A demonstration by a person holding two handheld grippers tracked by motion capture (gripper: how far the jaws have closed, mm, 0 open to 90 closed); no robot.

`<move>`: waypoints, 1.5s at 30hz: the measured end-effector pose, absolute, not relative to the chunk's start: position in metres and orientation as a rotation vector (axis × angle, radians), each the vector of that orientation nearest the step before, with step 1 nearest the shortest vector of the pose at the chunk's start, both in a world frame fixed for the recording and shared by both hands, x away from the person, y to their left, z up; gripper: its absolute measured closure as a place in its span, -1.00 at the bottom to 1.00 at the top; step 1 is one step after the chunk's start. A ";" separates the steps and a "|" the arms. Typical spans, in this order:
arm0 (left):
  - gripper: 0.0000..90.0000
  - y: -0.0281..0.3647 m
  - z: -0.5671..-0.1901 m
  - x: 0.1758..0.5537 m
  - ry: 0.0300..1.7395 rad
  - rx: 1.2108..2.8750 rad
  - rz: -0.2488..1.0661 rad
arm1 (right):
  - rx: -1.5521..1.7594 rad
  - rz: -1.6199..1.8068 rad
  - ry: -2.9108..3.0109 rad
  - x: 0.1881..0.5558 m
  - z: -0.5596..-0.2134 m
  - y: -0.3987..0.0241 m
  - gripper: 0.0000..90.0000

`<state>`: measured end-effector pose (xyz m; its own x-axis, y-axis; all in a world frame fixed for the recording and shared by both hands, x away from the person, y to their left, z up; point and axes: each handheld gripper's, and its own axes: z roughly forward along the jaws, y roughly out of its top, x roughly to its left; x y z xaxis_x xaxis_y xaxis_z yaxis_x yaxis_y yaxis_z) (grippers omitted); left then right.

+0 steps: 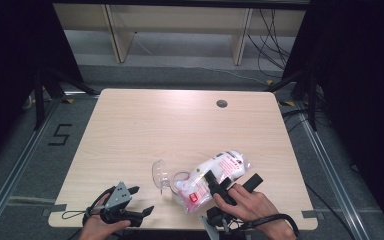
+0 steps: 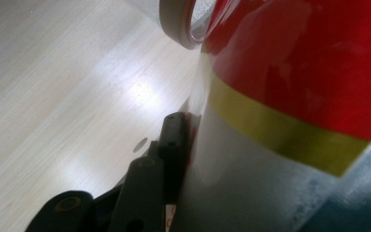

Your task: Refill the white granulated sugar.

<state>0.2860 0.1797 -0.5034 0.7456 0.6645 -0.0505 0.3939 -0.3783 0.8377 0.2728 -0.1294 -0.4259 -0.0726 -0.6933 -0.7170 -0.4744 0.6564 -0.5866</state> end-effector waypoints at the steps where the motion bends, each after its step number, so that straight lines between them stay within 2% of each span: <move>1: -0.60 0.180 -0.503 0.286 0.799 2.021 0.372 | -0.959 -0.237 1.717 0.273 -0.426 -0.129 0.56; 45: -0.60 0.180 -0.503 0.286 0.801 2.021 0.364 | -0.990 -0.180 1.651 0.279 -0.427 -0.133 0.57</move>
<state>0.2859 0.1803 -0.5029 0.7461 0.6638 -0.0517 0.3973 -0.3816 0.8346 0.2791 -0.1330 -0.4271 0.0005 -0.6794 -0.7337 -0.5054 0.6330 -0.5865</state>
